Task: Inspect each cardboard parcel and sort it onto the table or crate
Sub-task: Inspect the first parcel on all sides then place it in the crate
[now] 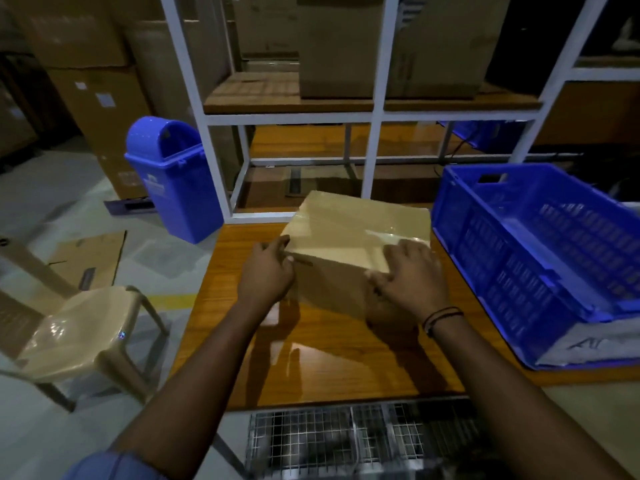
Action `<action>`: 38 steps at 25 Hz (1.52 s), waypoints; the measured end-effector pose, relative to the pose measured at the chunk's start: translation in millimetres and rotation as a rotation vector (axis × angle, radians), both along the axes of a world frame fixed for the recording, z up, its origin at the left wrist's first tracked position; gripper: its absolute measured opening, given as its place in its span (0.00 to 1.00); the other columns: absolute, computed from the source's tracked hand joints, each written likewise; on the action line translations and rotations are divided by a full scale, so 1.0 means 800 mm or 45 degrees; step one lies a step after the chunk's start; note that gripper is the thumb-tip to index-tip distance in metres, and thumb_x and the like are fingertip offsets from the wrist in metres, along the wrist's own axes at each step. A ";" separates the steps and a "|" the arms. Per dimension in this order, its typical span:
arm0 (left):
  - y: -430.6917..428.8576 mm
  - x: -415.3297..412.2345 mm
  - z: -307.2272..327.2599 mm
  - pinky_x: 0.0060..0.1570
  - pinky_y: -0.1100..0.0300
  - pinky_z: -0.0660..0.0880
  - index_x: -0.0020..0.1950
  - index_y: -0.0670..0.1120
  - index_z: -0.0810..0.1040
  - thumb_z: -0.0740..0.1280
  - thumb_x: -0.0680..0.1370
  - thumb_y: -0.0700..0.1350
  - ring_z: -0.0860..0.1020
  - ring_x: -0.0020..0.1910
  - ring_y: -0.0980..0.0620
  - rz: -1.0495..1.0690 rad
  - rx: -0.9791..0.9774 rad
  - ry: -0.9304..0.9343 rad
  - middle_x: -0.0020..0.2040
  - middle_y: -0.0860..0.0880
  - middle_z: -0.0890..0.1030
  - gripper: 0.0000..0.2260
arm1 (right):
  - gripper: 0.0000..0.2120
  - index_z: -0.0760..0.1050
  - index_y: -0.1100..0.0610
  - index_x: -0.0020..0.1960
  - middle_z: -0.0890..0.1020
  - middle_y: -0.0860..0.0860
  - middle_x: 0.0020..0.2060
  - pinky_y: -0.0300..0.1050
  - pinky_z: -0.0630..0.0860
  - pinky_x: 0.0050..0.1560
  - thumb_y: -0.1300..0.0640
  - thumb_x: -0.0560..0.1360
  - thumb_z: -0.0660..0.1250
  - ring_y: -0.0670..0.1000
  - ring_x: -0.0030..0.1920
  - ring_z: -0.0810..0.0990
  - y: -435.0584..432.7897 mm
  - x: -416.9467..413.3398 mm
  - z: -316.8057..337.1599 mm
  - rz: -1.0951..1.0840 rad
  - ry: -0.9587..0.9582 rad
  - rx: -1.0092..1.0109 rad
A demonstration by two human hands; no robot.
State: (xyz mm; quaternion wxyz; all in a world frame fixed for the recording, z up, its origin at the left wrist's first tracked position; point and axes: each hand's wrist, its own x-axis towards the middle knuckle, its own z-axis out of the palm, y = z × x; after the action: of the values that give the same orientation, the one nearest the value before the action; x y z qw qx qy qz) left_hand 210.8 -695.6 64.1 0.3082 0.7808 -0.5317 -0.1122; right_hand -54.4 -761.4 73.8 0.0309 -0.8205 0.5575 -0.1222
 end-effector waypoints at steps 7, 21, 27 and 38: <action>0.030 -0.050 -0.004 0.52 0.67 0.72 0.72 0.54 0.77 0.68 0.82 0.47 0.76 0.64 0.52 -0.024 -0.296 0.249 0.67 0.50 0.74 0.17 | 0.31 0.71 0.52 0.74 0.57 0.54 0.78 0.64 0.73 0.70 0.38 0.77 0.71 0.63 0.76 0.63 0.003 -0.031 -0.018 -0.362 -0.575 0.021; 0.022 -0.079 0.083 0.70 0.46 0.72 0.75 0.53 0.74 0.67 0.83 0.46 0.69 0.76 0.46 0.084 -0.407 0.228 0.78 0.49 0.70 0.19 | 0.04 0.75 0.51 0.53 0.73 0.49 0.54 0.36 0.71 0.44 0.52 0.81 0.67 0.50 0.54 0.76 -0.053 -0.070 0.083 -0.056 -0.648 -0.301; 0.048 -0.097 0.056 0.54 0.59 0.71 0.79 0.53 0.69 0.66 0.84 0.54 0.74 0.69 0.51 0.150 -0.365 0.211 0.75 0.50 0.73 0.24 | 0.18 0.76 0.53 0.68 0.76 0.52 0.69 0.54 0.81 0.60 0.44 0.83 0.64 0.53 0.67 0.75 -0.051 -0.085 0.068 0.154 -0.532 -0.038; 0.053 -0.129 0.071 0.50 0.60 0.74 0.75 0.56 0.72 0.69 0.81 0.43 0.80 0.57 0.54 0.342 -0.604 -0.068 0.63 0.55 0.80 0.23 | 0.13 0.78 0.57 0.65 0.72 0.54 0.69 0.23 0.64 0.53 0.56 0.82 0.67 0.44 0.64 0.70 -0.063 -0.098 0.075 0.157 -0.896 -0.342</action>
State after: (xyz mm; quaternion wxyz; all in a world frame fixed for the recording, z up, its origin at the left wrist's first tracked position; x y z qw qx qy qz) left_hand 108.0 -653.1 120.6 0.4806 0.7528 -0.4429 0.0781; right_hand -132.7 -811.8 134.0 0.1198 -0.7571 0.4415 -0.4663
